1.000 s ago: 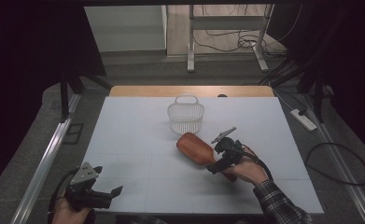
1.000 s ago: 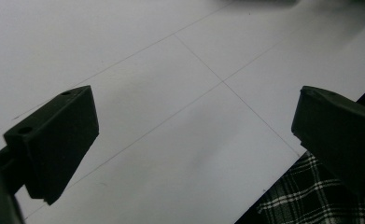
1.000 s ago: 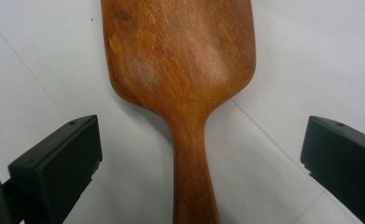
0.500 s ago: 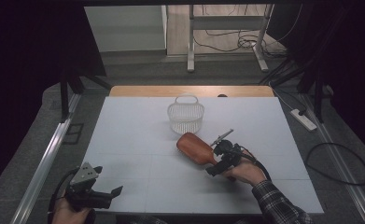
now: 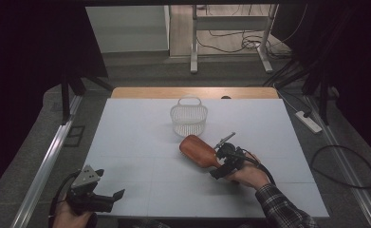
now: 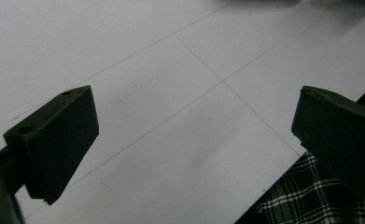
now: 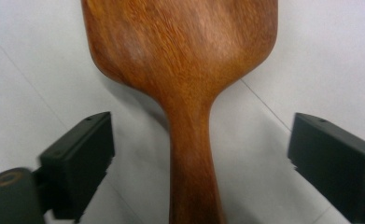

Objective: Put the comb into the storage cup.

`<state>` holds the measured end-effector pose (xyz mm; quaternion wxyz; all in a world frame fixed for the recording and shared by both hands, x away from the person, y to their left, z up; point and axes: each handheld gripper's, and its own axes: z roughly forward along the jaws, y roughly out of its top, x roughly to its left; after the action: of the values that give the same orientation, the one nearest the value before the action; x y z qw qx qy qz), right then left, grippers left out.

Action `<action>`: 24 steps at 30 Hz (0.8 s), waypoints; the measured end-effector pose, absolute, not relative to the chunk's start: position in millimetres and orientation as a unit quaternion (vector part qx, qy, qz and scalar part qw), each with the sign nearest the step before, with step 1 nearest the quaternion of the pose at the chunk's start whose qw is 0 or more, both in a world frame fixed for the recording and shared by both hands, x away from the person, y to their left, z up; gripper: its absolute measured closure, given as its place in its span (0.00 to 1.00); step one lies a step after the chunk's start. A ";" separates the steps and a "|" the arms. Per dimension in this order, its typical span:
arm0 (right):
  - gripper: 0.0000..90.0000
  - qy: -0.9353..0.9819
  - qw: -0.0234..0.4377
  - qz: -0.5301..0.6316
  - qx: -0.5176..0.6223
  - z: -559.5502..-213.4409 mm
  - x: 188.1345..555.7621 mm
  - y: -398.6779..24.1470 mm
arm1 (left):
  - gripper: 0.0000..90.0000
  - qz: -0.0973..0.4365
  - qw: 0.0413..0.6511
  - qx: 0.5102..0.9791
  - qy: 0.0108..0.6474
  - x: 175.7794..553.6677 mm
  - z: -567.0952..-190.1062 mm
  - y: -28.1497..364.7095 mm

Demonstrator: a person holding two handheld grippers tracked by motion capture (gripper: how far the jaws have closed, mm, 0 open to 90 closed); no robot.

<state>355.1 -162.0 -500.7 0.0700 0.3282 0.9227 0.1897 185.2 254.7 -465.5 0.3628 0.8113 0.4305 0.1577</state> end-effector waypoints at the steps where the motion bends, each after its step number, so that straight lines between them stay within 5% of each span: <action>1: 0.14 0.923 0.070 0.190 0.328 -500.7 355.1 -162.0 | 0.01 0.158 0.363 0.811 0.430 185.2 -465.5 254.7; 14: 0.66 0.927 0.061 0.208 0.306 -494.2 353.7 -161.4 | 0.01 0.158 0.362 0.812 0.429 185.0 -465.4 254.7; 24: 0.78 0.933 0.069 0.193 0.296 -495.6 351.4 -159.4 | 0.01 0.160 0.361 0.813 0.428 184.9 -465.3 254.3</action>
<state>351.4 -159.4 -495.6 0.0688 0.2965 0.9329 0.1926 184.9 254.3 -465.3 0.3608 0.8131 0.4279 0.1597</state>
